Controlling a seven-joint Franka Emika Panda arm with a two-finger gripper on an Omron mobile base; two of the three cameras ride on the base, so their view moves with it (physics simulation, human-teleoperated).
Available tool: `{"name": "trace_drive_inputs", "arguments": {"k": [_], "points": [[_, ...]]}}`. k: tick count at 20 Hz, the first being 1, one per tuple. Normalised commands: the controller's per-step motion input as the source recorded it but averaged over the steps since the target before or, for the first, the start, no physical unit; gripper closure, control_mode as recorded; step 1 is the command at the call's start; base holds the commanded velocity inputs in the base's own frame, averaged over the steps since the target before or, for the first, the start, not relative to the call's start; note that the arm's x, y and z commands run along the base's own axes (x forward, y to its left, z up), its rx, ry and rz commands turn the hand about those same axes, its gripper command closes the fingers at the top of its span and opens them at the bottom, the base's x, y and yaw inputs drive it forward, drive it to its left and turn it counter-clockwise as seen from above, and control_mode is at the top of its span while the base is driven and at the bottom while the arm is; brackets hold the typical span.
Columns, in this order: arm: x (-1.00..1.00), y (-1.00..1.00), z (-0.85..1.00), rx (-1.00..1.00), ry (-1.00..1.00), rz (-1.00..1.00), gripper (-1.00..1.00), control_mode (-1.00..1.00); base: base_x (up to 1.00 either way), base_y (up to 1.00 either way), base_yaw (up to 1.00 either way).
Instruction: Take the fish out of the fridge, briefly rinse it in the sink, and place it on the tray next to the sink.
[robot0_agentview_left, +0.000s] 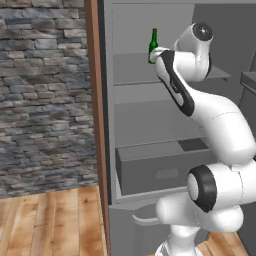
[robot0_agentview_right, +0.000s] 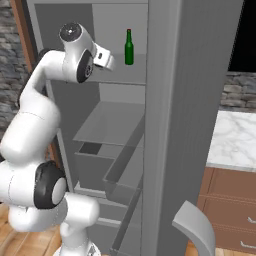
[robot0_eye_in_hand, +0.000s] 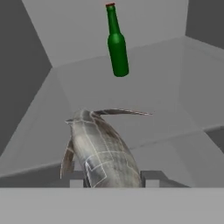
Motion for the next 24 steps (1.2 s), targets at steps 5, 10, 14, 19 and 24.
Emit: {"name": "trace_drive_inputs", "arguments": {"k": [5, 10, 14, 19, 24], "points": [[-1.0, 0.75, -0.72, 0.0, 0.0, -0.03, 1.0, -1.0, 0.0, 0.0, 0.0], [-1.0, 0.52, -0.82, 0.01, 0.0, -0.06, 1.0, -1.0, 0.0, 0.0, 0.0], [-1.0, 0.14, -0.58, 0.02, -0.03, -0.1, 1.0, -1.0, 0.0, 0.0, 0.0], [-0.68, -0.11, -0.01, -0.02, -0.2, -0.01, 1.0, -1.0, 0.0, 0.0, 0.0], [0.0, 0.0, 0.0, 0.0, 0.0, 0.0, 1.0, -1.0, 0.0, 0.0, 0.0]]}}
